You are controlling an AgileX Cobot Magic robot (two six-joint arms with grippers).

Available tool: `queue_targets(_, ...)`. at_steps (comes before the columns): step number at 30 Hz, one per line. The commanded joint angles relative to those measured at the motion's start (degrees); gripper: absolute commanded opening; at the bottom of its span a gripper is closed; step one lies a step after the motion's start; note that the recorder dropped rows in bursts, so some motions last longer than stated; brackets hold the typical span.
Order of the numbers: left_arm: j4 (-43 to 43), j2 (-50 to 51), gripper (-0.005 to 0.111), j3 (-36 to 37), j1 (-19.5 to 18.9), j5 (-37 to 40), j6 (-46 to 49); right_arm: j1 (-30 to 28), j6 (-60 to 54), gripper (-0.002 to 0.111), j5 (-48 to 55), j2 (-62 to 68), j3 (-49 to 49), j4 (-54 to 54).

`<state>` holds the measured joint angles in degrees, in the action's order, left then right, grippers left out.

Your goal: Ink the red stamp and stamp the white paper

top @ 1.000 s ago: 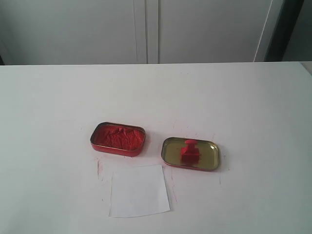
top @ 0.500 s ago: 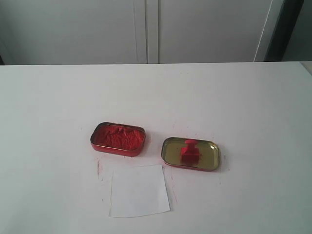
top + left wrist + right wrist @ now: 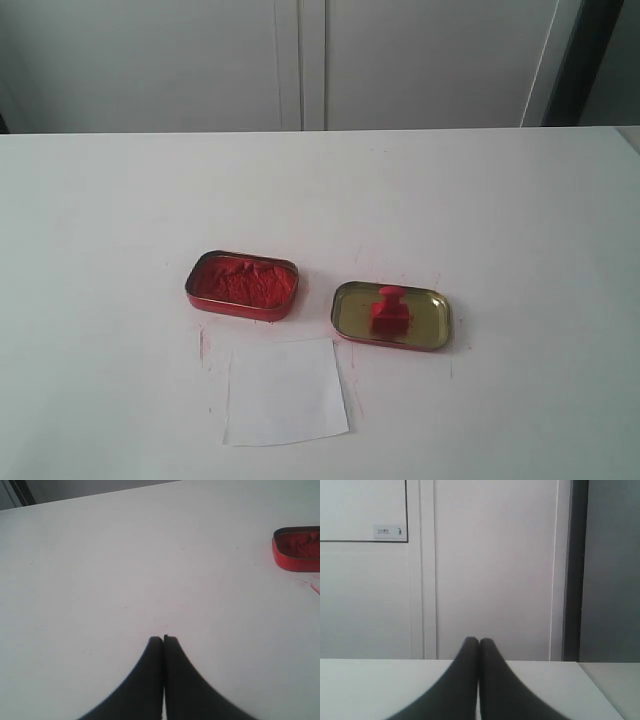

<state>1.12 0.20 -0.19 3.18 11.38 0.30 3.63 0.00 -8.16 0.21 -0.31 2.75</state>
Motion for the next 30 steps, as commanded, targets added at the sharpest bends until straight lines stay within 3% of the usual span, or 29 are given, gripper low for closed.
queue_targets(1, -0.2, -0.2, 0.0, 0.2, 0.0, 0.0, 0.2, -0.3, 0.0, 0.0, -2.4, -0.2, 0.3, 0.0)
queue_targets(30, -0.2, -0.2, 0.0, 0.2, 0.0, -0.1, 0.2, -0.3, 0.0, 0.0, 1.0, -0.2, 0.3, 0.0)
